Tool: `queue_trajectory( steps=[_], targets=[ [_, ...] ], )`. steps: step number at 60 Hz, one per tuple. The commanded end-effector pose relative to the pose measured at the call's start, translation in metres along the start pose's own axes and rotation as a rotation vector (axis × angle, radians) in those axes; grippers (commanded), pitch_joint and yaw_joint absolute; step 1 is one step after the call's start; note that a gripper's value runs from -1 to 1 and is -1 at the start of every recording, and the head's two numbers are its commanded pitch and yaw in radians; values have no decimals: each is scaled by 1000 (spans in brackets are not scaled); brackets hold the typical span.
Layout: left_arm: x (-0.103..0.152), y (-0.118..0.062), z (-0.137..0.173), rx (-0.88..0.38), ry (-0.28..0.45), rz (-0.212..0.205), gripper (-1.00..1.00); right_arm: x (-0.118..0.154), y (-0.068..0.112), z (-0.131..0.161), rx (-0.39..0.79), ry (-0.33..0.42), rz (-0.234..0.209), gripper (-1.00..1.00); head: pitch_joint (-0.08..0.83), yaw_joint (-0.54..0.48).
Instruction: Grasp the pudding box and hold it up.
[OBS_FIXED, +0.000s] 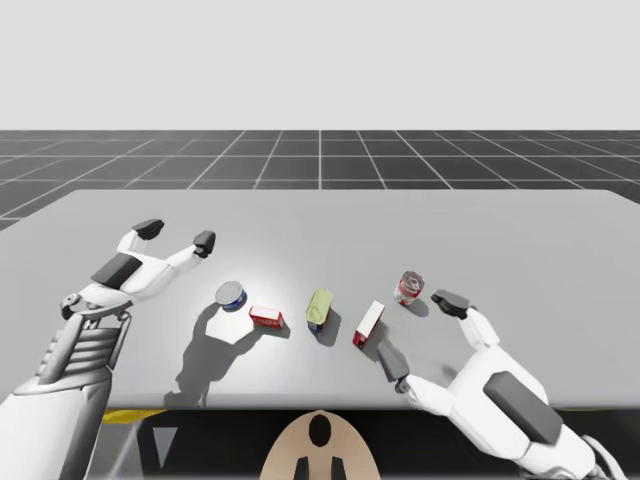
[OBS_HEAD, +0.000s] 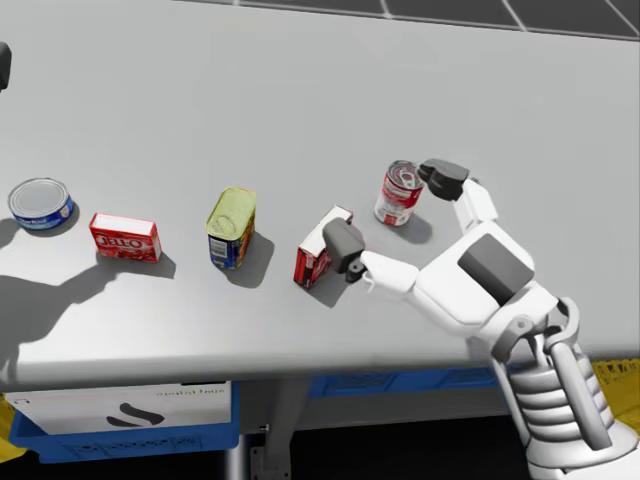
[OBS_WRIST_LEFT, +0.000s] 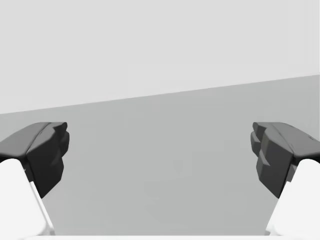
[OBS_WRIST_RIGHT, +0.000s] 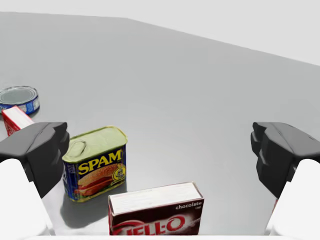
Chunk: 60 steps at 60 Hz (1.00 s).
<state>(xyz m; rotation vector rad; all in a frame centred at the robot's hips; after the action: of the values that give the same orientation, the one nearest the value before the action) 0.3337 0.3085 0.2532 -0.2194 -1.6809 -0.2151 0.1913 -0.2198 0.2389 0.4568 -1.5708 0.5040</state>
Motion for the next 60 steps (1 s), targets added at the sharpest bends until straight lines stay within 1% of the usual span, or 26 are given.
queue_trajectory(
  steps=[1, 9, 10, 13, 17, 23, 25, 28, 32, 42, 47, 49, 52, 55, 58, 60],
  targets=[
    [-1, 0, -1, 2, 1, -3, -1000, -15, 22, 18, 178, 41, -19, -1000, 756, -180],
    [-1, 1, -1, 3, 2, -5, -1000, -32, 28, 19, 221, 81, -12, -1000, 756, -181],
    [-1, 1, -1, 3, 2, -5, -1000, -34, 28, 19, 217, 84, -16, -1000, 757, -181],
    [-1, 1, -1, 4, 2, -6, -1000, -42, 28, 15, 205, 92, -2, -1000, 757, -182],
    [-2, 1, -2, 5, 2, -8, -1000, -49, 29, 11, 205, 101, -15, -1000, 757, -181],
    [-2, 1, -2, 6, 3, -9, -1000, -60, 29, 2, 189, 113, 0, -1000, 758, -181],
    [-2, 1, -2, 7, 3, -10, -1000, -64, 27, -3, 175, 112, 12, -1000, 758, -180],
    [-2, 2, -2, 8, 2, -9, -1000, -67, 26, -7, 157, 114, 8, -1000, 758, -179],
    [-2, 2, -2, 8, 1, -9, -1000, -71, 23, -12, 139, 117, 23, -1000, 758, -178],
    [-2, 2, -1, 9, 2, -9, -1000, -79, 14, -24, 85, 134, 29, -1000, 760, -177],
    [-2, 2, -2, 10, 2, -9, -1000, -79, 11, -28, 84, 140, 32, -1000, 760, -179],
    [-2, 2, -2, 10, 2, -9, -1000, -80, 9, -32, 82, 144, 44, -1000, 761, -181],
    [-2, 2, -2, 10, 1, -9, -1000, -80, 6, -36, 83, 150, 42, -1000, 761, -182],
    [-2, 2, -2, 10, 0, -10, -1000, -81, 3, -41, 75, 149, 51, -1000, 761, -184],
    [-1, 2, -1, 10, -2, -10, -1000, -82, 2, -43, 79, 154, 42, -1000, 761, -185],
    [-1, 2, -2, 10, -4, -11, -1000, -83, 0, -46, 79, 156, 49, -1000, 762, -185]
  ],
)
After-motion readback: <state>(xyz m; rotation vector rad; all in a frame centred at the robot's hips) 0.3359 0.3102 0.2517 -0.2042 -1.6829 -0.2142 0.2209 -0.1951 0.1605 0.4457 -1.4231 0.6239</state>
